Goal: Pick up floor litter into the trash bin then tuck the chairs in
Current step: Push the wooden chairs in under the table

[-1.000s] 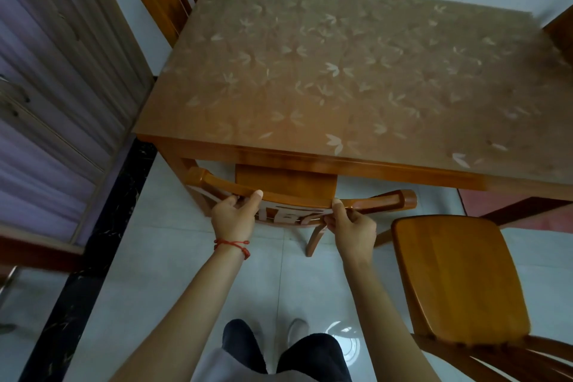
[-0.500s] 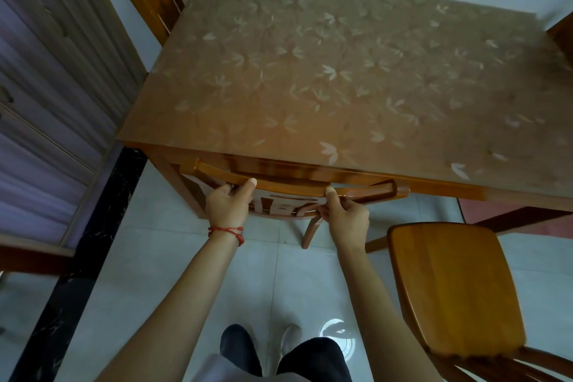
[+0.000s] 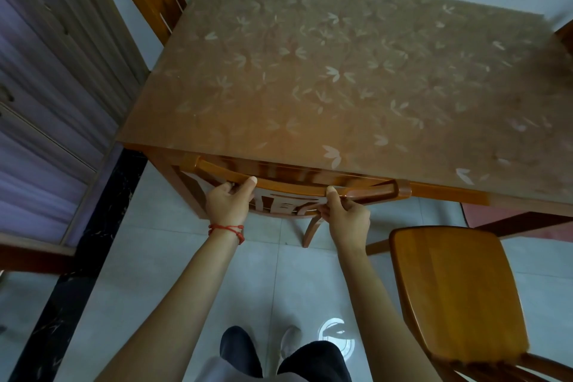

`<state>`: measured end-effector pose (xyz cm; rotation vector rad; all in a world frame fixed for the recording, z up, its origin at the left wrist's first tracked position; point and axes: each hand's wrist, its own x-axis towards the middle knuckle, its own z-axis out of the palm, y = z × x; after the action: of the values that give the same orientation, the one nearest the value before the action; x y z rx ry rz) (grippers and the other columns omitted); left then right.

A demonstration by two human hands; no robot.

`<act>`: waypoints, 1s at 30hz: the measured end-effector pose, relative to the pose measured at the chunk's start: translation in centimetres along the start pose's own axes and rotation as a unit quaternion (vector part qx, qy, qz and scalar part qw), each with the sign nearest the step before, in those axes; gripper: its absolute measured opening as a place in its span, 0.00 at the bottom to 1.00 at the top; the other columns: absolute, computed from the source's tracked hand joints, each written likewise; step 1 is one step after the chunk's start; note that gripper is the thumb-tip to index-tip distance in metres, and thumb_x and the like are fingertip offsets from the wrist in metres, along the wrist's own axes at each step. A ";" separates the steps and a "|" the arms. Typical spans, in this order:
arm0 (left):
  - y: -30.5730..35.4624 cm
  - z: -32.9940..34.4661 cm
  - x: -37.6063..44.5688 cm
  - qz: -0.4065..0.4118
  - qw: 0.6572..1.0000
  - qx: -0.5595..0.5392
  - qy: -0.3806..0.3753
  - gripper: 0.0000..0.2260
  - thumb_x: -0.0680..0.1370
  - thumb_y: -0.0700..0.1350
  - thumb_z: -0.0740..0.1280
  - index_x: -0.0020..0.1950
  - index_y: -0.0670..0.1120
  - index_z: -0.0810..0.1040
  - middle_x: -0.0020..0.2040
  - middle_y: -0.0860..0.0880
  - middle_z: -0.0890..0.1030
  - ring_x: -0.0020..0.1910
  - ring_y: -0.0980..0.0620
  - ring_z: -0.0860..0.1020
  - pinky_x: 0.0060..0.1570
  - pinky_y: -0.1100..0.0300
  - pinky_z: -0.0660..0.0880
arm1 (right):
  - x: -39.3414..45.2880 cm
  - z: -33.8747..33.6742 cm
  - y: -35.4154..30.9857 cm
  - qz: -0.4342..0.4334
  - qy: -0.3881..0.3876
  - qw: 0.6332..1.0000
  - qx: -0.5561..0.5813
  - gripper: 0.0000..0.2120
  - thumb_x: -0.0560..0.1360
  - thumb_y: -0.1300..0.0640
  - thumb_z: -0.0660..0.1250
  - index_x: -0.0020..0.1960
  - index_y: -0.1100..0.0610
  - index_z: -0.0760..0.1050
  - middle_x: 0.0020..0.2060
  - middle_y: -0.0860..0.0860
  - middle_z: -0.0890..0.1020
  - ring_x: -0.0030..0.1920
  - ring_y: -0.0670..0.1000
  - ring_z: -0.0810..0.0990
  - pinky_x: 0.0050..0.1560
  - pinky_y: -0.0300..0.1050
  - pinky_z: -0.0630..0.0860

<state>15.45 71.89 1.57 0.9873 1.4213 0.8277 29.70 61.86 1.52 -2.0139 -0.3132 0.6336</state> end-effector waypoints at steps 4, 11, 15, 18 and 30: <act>0.0 -0.2 -0.1 0.001 1.000 0.026 -0.009 0.08 0.72 0.47 0.70 0.35 0.47 0.78 0.38 0.48 0.82 0.43 0.48 0.82 0.53 0.48 0.77 | -0.3 -0.1 -0.1 0.003 -0.002 1.000 0.003 0.20 0.75 0.49 0.64 0.37 0.65 0.78 0.33 0.57 0.83 0.37 0.53 0.82 0.41 0.44 0.79; 0.7 -1.0 -0.6 0.021 0.992 0.119 -0.028 0.13 0.74 0.50 0.67 0.35 0.42 0.75 0.38 0.45 0.79 0.47 0.42 0.79 0.52 0.45 0.77 | -1.5 -0.9 -0.6 -0.015 -0.031 0.999 -0.034 0.18 0.77 0.48 0.61 0.43 0.63 0.78 0.34 0.50 0.80 0.35 0.45 0.77 0.32 0.33 0.66; 0.5 -1.6 -2.4 0.081 0.978 0.187 -0.050 0.14 0.76 0.47 0.65 0.53 0.37 0.78 0.50 0.41 0.80 0.54 0.41 0.77 0.49 0.57 0.71 | -3.4 -2.0 -0.1 -0.059 -0.032 0.996 -0.065 0.12 0.78 0.53 0.60 0.49 0.61 0.77 0.39 0.49 0.80 0.40 0.45 0.76 0.41 0.37 0.72; -0.2 -2.0 -4.0 0.110 0.965 0.220 -0.091 0.21 0.77 0.47 0.64 0.67 0.39 0.68 0.65 0.41 0.73 0.65 0.44 0.71 0.60 0.54 0.68 | -5.5 -3.2 0.1 -0.084 -0.022 0.993 -0.083 0.12 0.78 0.56 0.61 0.57 0.61 0.75 0.45 0.49 0.77 0.45 0.45 0.73 0.44 0.35 0.68; -4.1 -2.6 -9.2 0.373 0.788 0.428 -0.237 0.22 0.77 0.48 0.62 0.68 0.41 0.68 0.69 0.42 0.69 0.69 0.42 0.64 0.66 0.49 0.62 | -11.6 -6.9 6.9 -0.131 0.023 0.955 -0.263 0.25 0.78 0.47 0.59 0.71 0.57 0.63 0.70 0.54 0.68 0.71 0.52 0.63 0.70 0.51 0.62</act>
<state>12.30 61.93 1.72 2.3761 0.8988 0.3553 23.60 48.05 1.86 -2.4284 -0.7731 0.3552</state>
